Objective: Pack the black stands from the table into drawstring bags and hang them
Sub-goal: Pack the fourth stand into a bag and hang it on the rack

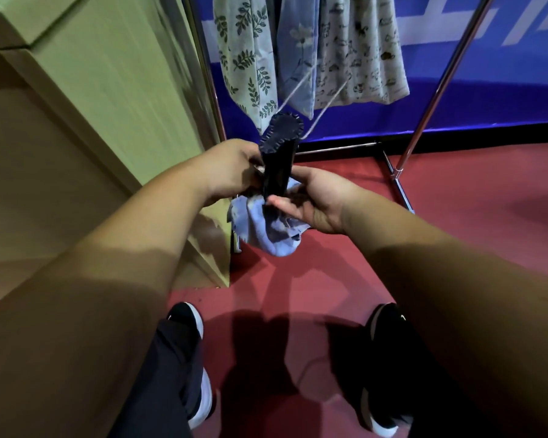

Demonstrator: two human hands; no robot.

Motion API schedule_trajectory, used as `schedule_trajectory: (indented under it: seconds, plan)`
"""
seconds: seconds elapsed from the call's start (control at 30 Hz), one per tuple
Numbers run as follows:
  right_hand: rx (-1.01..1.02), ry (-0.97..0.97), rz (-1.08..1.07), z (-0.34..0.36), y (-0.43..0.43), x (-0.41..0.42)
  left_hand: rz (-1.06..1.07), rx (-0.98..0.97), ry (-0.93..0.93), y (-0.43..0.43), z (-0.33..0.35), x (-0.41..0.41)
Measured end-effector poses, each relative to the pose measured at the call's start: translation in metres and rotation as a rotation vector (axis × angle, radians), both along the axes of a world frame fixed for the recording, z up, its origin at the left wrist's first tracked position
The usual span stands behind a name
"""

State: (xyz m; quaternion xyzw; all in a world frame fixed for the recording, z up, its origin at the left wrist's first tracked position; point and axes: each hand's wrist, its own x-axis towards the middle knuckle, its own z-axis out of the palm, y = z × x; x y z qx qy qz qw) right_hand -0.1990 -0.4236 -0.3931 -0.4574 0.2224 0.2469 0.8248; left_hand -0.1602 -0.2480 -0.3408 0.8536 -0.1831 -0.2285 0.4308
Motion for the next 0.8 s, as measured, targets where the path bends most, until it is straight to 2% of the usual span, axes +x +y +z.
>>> schedule_trajectory:
  seconds: [0.1, 0.23, 0.37, 0.5, 0.57, 0.67, 0.73, 0.8]
  plan:
    - [-0.134, -0.014, -0.017, -0.004, 0.005, -0.001, 0.020, 0.020, 0.051, -0.001, -0.005, 0.002]
    - [-0.240, -0.018, -0.021, -0.001, 0.009, -0.003, -0.016, 0.178, -0.007, -0.007, -0.012, 0.001]
    - [-0.339, -0.035, 0.016, -0.002, 0.008, -0.006, -0.009, 0.328, -0.206, -0.016, -0.018, -0.001]
    - [-0.421, -0.085, 0.075, -0.001, 0.002, 0.001, 0.105, 0.363, -0.388, -0.020, -0.013, -0.002]
    - [-0.620, -0.111, 0.103, 0.002, -0.001, 0.004, 0.182, 0.355, -0.376, -0.019, -0.008, 0.001]
    - [-1.103, -0.184, 0.259, 0.001, -0.003, 0.001, 0.308, 0.276, -0.251, -0.015, -0.003, 0.002]
    - [-1.207, -0.133, 0.397, -0.001, -0.001, -0.008, 0.366, 0.177, -0.179, -0.015, -0.004, -0.001]
    - [-1.170, -0.060, 0.511, -0.004, 0.001, -0.015, 0.391, 0.113, -0.158, -0.017, -0.005, -0.001]
